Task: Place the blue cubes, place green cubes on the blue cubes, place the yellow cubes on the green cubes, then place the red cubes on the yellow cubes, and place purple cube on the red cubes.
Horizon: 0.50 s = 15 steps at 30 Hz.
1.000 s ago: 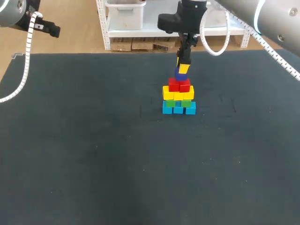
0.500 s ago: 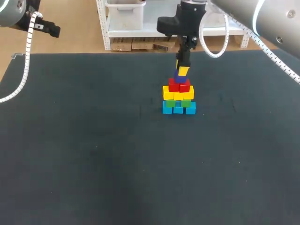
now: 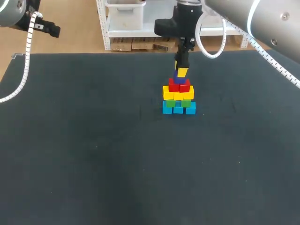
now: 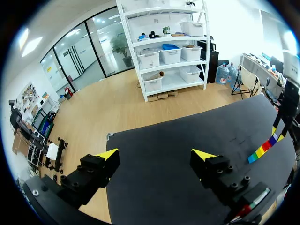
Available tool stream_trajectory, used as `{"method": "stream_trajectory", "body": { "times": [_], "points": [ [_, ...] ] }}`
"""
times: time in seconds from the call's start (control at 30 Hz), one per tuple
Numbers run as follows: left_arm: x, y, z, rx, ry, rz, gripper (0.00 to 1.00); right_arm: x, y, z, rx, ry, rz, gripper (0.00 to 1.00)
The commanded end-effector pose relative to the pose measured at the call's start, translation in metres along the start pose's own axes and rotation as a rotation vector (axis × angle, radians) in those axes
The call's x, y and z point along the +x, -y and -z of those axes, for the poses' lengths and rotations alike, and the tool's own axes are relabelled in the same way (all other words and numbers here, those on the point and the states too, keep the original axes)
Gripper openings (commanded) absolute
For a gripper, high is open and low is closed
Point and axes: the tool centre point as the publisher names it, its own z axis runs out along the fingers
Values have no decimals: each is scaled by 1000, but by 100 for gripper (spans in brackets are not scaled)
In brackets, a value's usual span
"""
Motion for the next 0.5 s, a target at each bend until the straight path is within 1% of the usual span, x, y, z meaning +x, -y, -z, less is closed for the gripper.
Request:
{"method": "stream_trajectory", "body": {
  "times": [0.03,0.27,0.5],
  "points": [
    [0,-1,0,3,1,0,100,-3,8,4,-130,-6,-2,0],
    [0,-1,0,3,1,0,100,-3,9,3,-132,-11,-1,0],
    [0,-1,0,3,1,0,100,-3,8,1,-139,-15,4,14]
  ]
}}
